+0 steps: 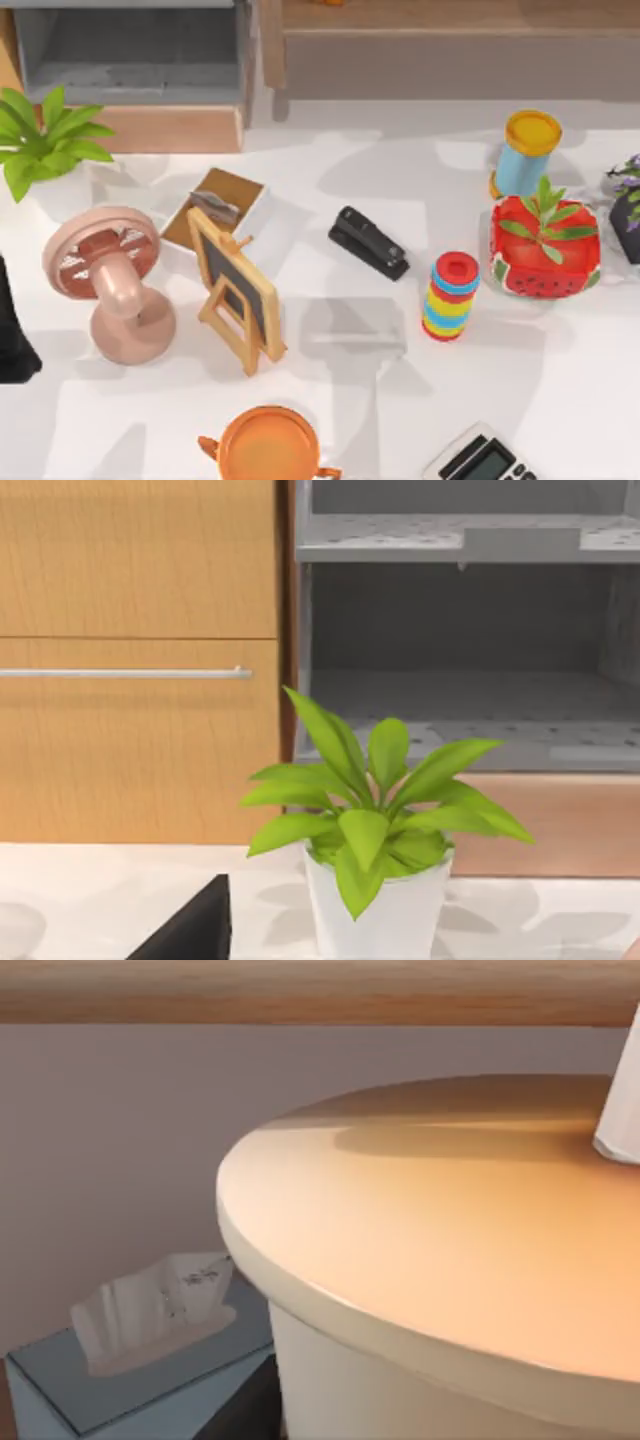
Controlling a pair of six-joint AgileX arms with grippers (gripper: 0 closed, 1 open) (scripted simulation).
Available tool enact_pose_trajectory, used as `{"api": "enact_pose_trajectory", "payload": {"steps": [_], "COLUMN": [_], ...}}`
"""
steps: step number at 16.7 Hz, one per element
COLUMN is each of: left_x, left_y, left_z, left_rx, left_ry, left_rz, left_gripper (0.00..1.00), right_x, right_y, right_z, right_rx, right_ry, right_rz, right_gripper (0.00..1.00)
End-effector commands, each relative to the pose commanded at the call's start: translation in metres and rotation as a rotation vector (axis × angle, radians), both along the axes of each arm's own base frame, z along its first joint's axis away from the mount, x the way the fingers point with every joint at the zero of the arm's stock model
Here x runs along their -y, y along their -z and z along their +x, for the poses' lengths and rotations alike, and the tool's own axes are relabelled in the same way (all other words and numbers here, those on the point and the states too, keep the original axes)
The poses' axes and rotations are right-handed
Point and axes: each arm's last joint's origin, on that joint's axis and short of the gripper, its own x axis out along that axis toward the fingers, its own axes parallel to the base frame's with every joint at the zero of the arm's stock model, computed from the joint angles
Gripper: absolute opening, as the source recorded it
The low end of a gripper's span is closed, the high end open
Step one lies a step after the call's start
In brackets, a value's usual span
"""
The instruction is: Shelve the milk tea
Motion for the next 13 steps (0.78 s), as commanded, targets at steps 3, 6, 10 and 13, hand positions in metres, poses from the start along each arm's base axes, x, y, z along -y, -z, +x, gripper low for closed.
{"api": "enact_pose_trajectory", "payload": {"steps": [3,6,10,13], "left_x": [0.0,0.0,0.0,0.0], "left_y": [0.0,0.0,0.0,0.0], "left_z": [0.0,0.0,0.0,0.0], "left_rx": [0.0,0.0,0.0,0.0], "left_ry": [0.0,0.0,0.0,0.0], "left_rz": [0.0,0.0,0.0,0.0], "left_gripper": [1.0,1.0,1.0,1.0], "right_x": [-0.004,-0.022,-0.036,-0.031], "right_y": [0.005,0.011,0.017,0.018], "right_z": [-0.002,-0.017,-0.04,-0.034], "right_rx": [-0.02,-0.073,-0.105,-0.094], "right_ry": [0.014,0.065,0.135,0.161], "right_rz": [0.032,0.133,0.219,0.21], "right_gripper": [0.0,0.0,0.0,0.0]}}
